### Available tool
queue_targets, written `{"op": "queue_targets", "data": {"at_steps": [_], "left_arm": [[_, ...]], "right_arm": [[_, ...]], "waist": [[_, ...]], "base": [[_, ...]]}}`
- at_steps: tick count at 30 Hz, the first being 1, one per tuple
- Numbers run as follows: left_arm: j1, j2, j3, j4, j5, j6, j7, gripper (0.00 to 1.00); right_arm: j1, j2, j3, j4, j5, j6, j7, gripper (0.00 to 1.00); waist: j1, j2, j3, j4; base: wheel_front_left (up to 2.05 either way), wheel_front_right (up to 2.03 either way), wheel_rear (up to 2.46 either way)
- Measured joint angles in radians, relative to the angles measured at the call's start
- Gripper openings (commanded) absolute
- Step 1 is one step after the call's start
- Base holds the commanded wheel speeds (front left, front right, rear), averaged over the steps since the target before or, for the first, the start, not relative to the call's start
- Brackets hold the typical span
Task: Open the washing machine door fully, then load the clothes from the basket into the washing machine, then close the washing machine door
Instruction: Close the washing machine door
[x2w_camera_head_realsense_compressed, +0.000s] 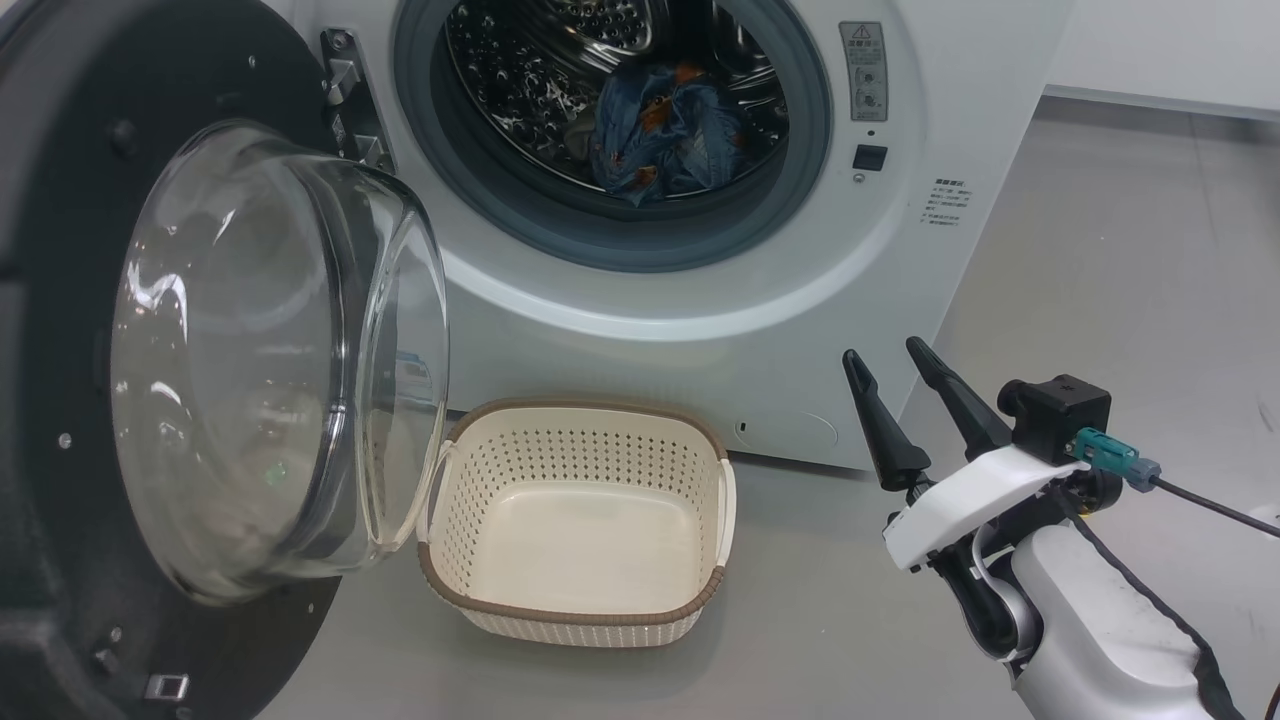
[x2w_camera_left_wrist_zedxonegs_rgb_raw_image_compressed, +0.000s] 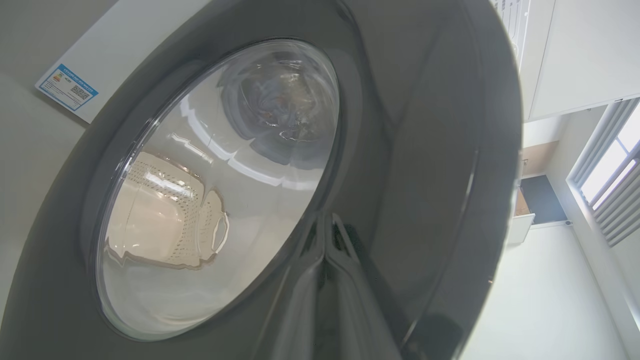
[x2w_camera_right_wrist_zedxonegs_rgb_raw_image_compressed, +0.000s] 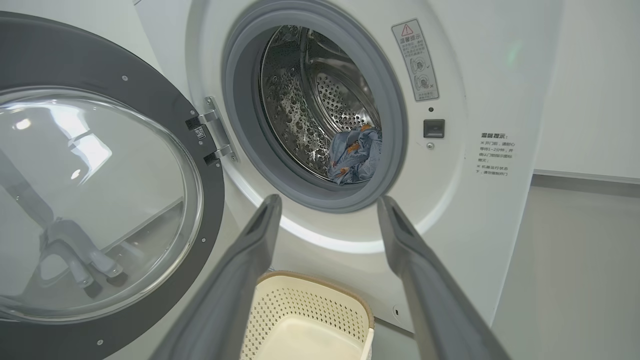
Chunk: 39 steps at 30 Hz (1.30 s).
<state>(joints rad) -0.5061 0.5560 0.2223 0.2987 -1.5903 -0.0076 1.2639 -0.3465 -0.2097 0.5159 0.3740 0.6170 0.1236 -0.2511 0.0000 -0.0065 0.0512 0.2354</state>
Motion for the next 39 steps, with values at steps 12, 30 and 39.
{"op": "queue_targets", "data": {"at_steps": [12,30,39], "left_arm": [[0.053,-0.019,-0.03,-0.164,-0.007,0.048,0.049,0.0],[0.065,-0.106,-0.058,-0.387,-0.012,0.082,0.015,0.0],[0.063,-0.129,-0.078,-0.424,0.026,0.084,-0.045,0.0]], "right_arm": [[0.011,0.007,0.003,0.001,0.001,0.0,0.0,1.0],[0.014,0.008,-0.005,-0.006,0.001,0.0,0.0,1.0],[0.012,0.014,-0.024,-0.01,0.001,0.0,0.0,1.0]], "waist": [[0.0,0.0,-0.021,-0.081],[0.0,0.0,0.009,-0.24],[0.0,0.0,0.031,-0.309]], "base": [[0.0,0.0,0.0],[0.0,0.0,0.0],[0.0,0.0,0.0]]}}
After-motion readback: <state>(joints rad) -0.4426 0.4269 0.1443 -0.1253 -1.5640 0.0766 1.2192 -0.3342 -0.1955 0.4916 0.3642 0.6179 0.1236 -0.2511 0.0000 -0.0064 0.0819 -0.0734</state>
